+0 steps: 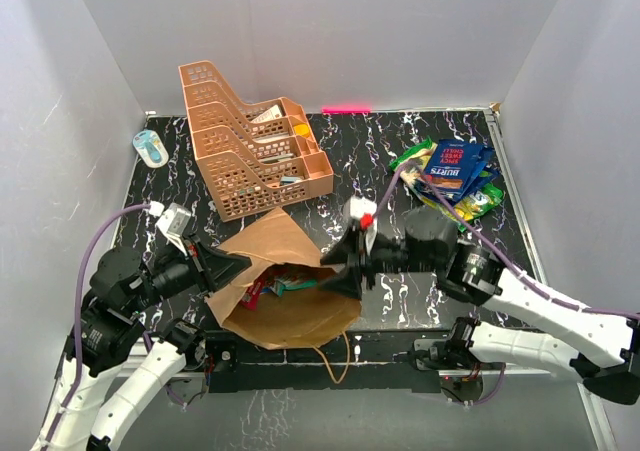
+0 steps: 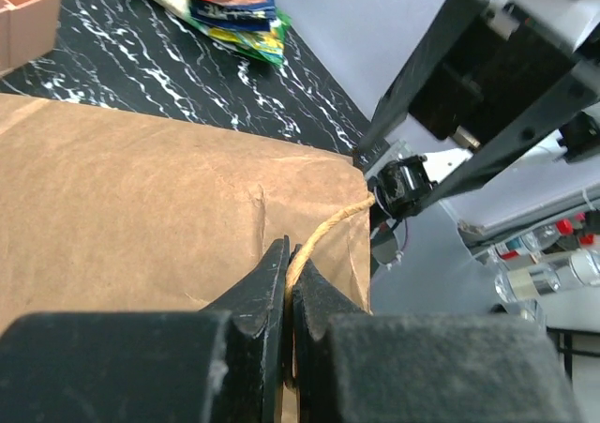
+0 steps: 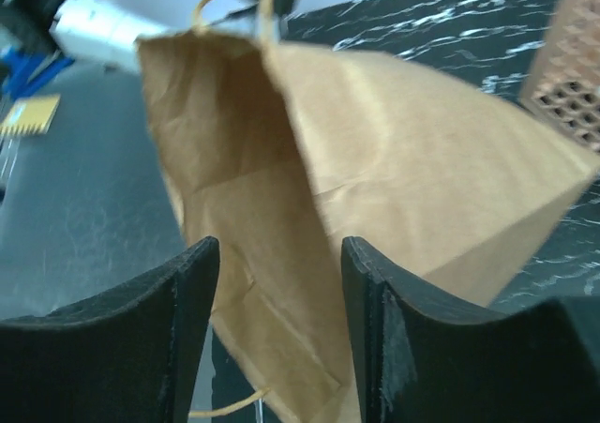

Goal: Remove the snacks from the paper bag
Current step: Take out the snack from the paper bag.

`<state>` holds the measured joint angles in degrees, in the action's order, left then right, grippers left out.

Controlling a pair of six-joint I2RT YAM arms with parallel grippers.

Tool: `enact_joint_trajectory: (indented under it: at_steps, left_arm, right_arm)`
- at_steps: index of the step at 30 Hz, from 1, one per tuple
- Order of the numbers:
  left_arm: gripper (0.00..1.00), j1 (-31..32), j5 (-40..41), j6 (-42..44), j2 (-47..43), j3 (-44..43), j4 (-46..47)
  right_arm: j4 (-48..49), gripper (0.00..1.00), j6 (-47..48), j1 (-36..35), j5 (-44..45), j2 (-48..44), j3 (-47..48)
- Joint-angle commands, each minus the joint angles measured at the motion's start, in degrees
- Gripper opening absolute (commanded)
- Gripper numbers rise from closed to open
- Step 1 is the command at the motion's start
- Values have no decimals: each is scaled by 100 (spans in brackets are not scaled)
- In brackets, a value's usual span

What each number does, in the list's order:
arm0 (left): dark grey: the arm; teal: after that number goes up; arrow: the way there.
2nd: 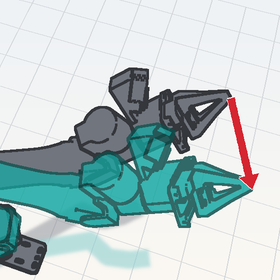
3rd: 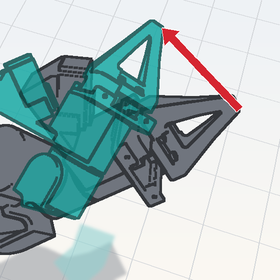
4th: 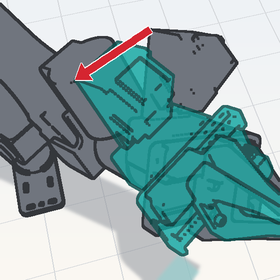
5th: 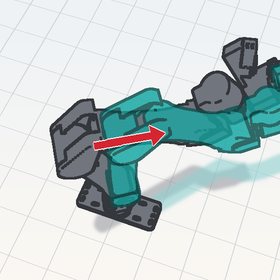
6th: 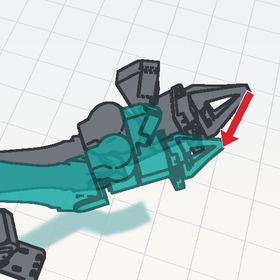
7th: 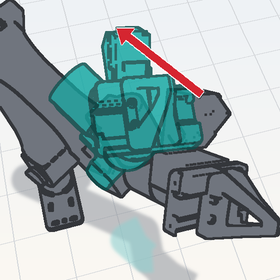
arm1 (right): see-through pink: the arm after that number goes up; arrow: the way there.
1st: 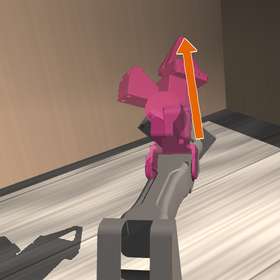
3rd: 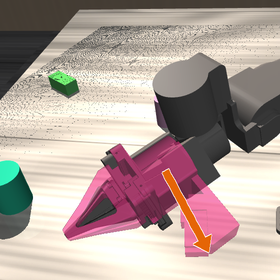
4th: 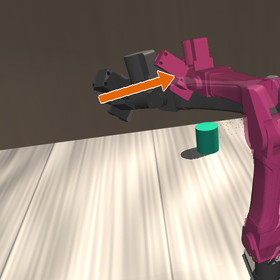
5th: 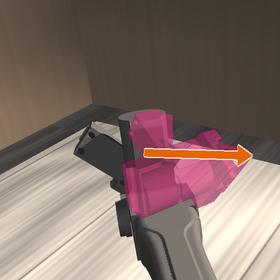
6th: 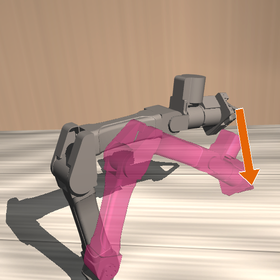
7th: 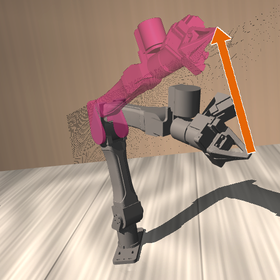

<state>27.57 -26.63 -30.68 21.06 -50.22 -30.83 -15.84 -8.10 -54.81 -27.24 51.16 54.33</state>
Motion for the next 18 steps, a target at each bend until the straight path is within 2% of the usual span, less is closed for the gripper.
enact_joint_trajectory:
  at_steps: [1, 5, 8, 13, 18]
  left_arm:
    - [0, 11, -854, 28, 61, 52, 93]
    - [0, 5, -1097, 73, 300, -53, -14]
    - [0, 11, -1167, -92, 229, 29, 247]
    - [0, 11, -1104, -189, 173, 222, 427]
    - [0, 12, -1175, -298, 240, 328, 677]
  right_arm:
    - [778, 52, 889, -747, 42, -429, -613]
    - [1334, 34, 1712, -1565, 283, -537, -1090]
    - [1886, 27, 2294, -2081, 755, -399, -1379]
    - [2828, 24, 2690, -2679, 1427, 331, -1659]
    - [3355, 24, 3044, -3337, 3266, 1549, -1474]
